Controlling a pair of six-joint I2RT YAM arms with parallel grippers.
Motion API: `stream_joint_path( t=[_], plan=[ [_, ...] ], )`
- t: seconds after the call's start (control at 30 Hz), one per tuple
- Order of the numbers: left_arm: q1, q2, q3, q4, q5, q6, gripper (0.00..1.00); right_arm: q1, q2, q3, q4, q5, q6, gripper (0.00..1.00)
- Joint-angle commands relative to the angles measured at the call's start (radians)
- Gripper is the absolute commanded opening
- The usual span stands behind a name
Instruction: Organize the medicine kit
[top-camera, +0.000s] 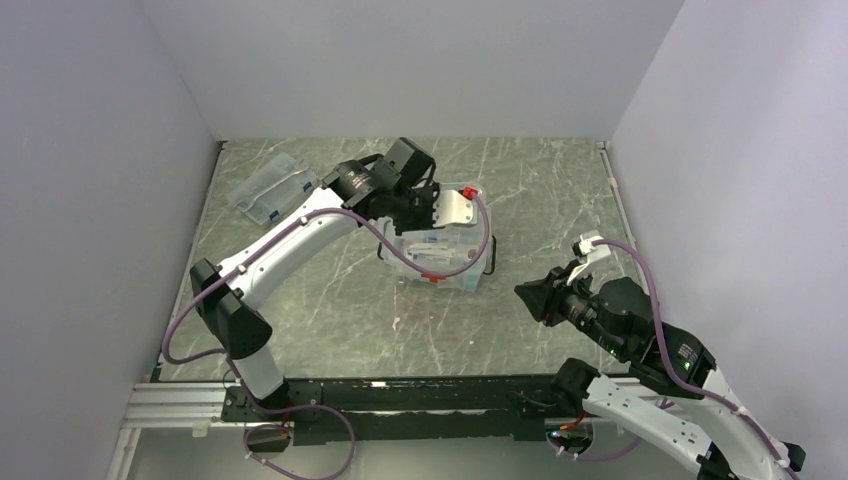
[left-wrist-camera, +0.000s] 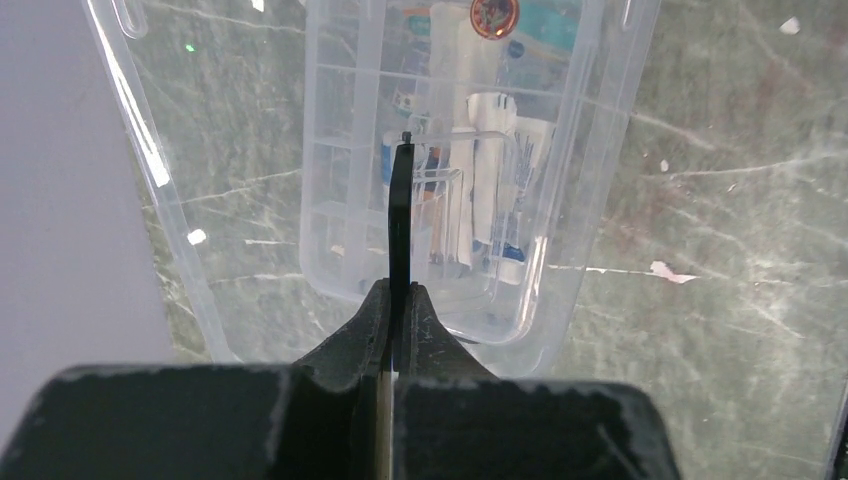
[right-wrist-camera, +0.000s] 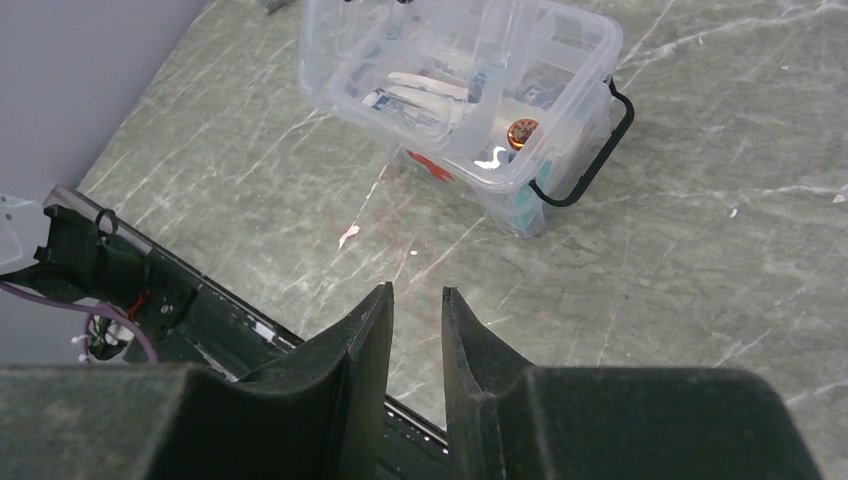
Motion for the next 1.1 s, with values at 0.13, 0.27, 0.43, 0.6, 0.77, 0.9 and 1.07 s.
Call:
stream_joint_path(
  t=[0.13, 0.27, 0.43, 0.6, 0.77, 0.9, 1.07],
  plan=[
    [-0.003, 0.078, 0.033, 0.006, -0.037, 0.094, 0.0, 0.002, -0.013, 0.011, 0.021, -0.016, 0.025, 0.27],
    [-0.012, 0.113, 0.047, 0.025, -0.078, 0.101, 0.0, 0.002, -0.021, 0.005, 0.019, -0.015, 0.03, 0.27],
    [-0.03, 0.144, 0.075, 0.049, -0.122, 0.114, 0.0, 0.003, -0.027, -0.012, 0.029, -0.02, 0.034, 0.27],
    [-0.068, 0.183, 0.104, 0.084, -0.182, 0.128, 0.0, 0.002, -0.035, -0.027, 0.034, -0.02, 0.036, 0.27],
    [-0.095, 0.215, 0.12, 0.095, -0.183, 0.134, 0.0, 0.002, -0.047, -0.033, 0.028, -0.016, 0.036, 0.27],
    [-0.104, 0.236, 0.121, 0.085, -0.183, 0.128, 0.0, 0.002, -0.063, -0.036, 0.019, -0.011, 0.037, 0.27],
    [-0.105, 0.25, 0.104, 0.08, -0.23, 0.125, 0.0, 0.002, -0.073, -0.047, 0.02, -0.011, 0.039, 0.27]
  ],
)
